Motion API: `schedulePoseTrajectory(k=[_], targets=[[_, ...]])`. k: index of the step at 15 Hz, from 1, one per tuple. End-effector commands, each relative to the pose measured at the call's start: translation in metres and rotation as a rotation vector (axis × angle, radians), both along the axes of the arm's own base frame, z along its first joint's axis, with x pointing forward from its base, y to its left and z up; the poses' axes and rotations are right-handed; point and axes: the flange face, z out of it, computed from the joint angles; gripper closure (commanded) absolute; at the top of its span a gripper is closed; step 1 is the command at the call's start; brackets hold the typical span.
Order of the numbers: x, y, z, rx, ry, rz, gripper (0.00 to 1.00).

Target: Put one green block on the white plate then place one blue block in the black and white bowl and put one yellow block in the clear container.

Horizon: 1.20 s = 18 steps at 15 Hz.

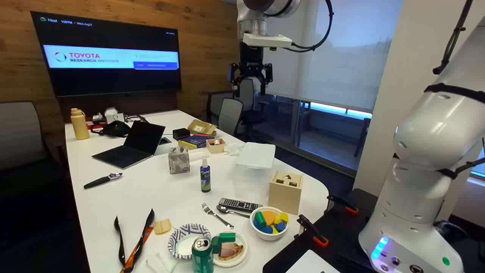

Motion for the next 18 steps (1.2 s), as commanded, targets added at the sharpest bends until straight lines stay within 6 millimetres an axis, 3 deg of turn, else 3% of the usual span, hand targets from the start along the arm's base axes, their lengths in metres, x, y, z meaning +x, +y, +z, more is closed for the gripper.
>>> schedulePoseTrajectory(k=[1, 7, 12, 15, 18], targets=[[0.0, 0.0, 0.001, 0.0, 0.001, 0.0, 0.0], [-0.017, -0.019, -0.152, 0.02, 0.084, -0.137, 0.0], [-0.063, -0.044, -0.283, 0.1, 0.105, -0.326, 0.0], [-0.08, -0.063, -0.335, 0.133, 0.107, -0.402, 0.0], [-0.082, -0.073, -0.37, 0.182, 0.123, -0.427, 0.0]])
